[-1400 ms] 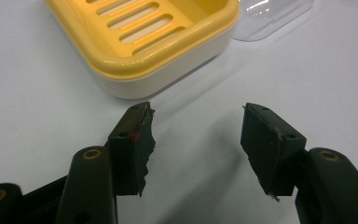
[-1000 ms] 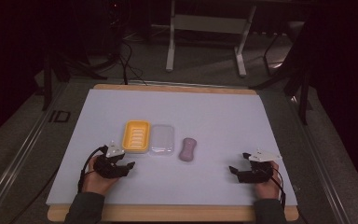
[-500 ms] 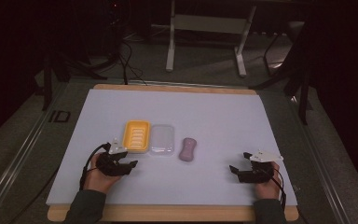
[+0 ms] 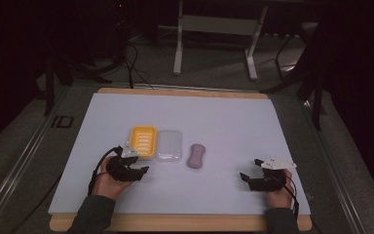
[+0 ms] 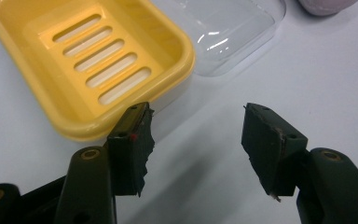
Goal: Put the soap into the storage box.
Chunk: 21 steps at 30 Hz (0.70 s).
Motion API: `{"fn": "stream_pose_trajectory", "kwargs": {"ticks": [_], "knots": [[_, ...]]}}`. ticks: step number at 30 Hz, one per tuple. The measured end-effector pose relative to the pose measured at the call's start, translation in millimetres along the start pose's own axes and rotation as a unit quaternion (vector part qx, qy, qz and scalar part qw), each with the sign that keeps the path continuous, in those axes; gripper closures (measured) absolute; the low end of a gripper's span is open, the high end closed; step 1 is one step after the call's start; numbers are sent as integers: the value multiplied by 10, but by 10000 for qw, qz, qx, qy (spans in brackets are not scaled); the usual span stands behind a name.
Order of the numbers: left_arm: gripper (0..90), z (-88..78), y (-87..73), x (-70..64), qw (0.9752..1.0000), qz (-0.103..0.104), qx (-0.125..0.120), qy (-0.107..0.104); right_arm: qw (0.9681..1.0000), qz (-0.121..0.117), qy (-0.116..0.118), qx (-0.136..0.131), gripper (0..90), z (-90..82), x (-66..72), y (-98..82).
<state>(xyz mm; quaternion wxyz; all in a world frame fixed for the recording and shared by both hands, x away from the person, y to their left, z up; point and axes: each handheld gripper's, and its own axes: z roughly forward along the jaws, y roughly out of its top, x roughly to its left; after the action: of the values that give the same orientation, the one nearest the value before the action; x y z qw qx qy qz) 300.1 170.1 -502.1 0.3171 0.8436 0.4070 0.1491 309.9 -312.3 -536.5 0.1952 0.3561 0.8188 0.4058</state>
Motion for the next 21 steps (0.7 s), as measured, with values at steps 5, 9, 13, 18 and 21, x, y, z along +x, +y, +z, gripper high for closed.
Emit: {"fn": "stream_pose_trajectory", "kwargs": {"ticks": [5, 9, 13, 18, 21], "knots": [[431, 21, 66, 2, 10000, -23, 60, -57, 10000, 9, -5, -3, 157, -4, -2, 0], [429, 21, 152, 7, 9999, -41, 89, -92, 10000, 9, -13, -17, 157, -7, 3, -1], [425, 26, 229, 10, 9998, -79, 106, -148, 10000, 6, -18, -34, 157, -8, 5, -2], [424, 56, 308, -4, 9997, -52, 136, -171, 10000, 4, -19, -42, 157, -10, 4, -3], [424, 77, 357, -20, 9997, 24, 196, -160, 10000, 7, -20, -44, 157, -10, 6, -3]]}}
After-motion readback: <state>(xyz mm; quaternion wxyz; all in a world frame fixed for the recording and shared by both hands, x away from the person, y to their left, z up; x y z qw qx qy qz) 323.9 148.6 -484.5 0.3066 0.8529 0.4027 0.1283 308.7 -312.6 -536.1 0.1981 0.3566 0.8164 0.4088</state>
